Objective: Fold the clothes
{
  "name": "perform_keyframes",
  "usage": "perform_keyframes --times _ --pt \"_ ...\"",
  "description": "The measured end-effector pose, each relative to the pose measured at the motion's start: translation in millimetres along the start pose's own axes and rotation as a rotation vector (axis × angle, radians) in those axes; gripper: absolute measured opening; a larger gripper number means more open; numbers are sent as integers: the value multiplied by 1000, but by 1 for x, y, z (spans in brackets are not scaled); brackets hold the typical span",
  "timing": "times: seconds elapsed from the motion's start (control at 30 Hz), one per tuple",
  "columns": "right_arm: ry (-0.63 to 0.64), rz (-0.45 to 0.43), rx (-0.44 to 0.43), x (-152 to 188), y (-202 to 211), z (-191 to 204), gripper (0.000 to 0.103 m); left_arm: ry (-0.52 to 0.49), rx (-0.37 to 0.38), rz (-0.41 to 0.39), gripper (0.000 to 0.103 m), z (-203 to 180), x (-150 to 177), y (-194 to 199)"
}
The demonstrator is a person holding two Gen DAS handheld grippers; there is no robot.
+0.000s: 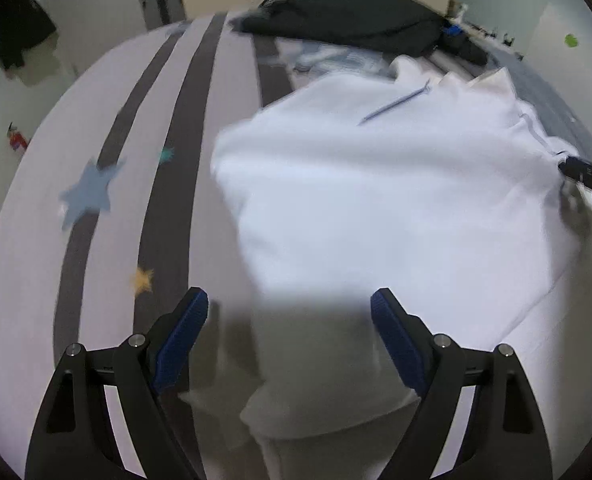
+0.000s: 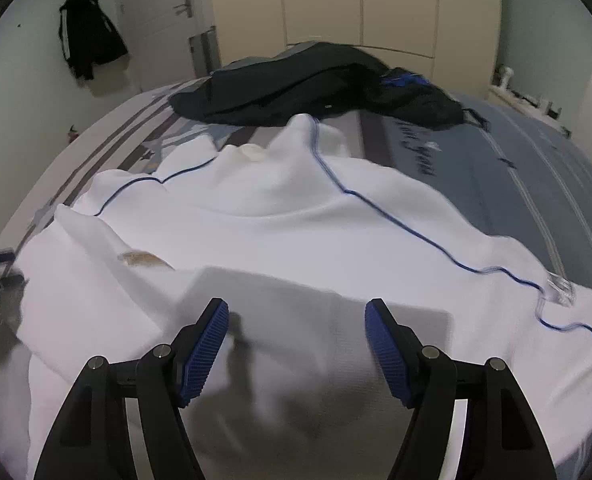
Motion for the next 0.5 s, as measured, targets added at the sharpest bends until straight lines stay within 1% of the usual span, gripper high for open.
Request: perform_keyframes --times 0.03,0.13,0.2,0.23,0.37,0.4,0.5 --pt "-3 19 12 -3 -10 0 66 10 -2 7 83 3 1 -7" --pt "-40 65 94 -3 -35 -16 65 30 3 23 83 9 6 -14" --pt "-91 83 114 0 -43 -36 64 23 0 20 84 7 4 -12" --pt "-94 85 120 1 -44 -40 64 21 -2 15 84 6 2 -10" --pt "-41 68 124 0 -37 -42 64 27 2 -26 83 3 -10 4" --pt "-51 64 121 1 -34 -46 64 31 1 -37 83 4 -13 7" --pt "-107 35 77 0 -19 -60 64 37 -7 -68 83 4 -23 18"
Point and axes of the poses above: each gripper's, at about its wrist camera, not at the fingertips, and y roughly against the way its jaws point, z to its left, x to its underside, the point moved 5 cm from there along -y, roughly the way its jaws point, and after that the axes turned 1 degree about -y, right-handed, at the moved point
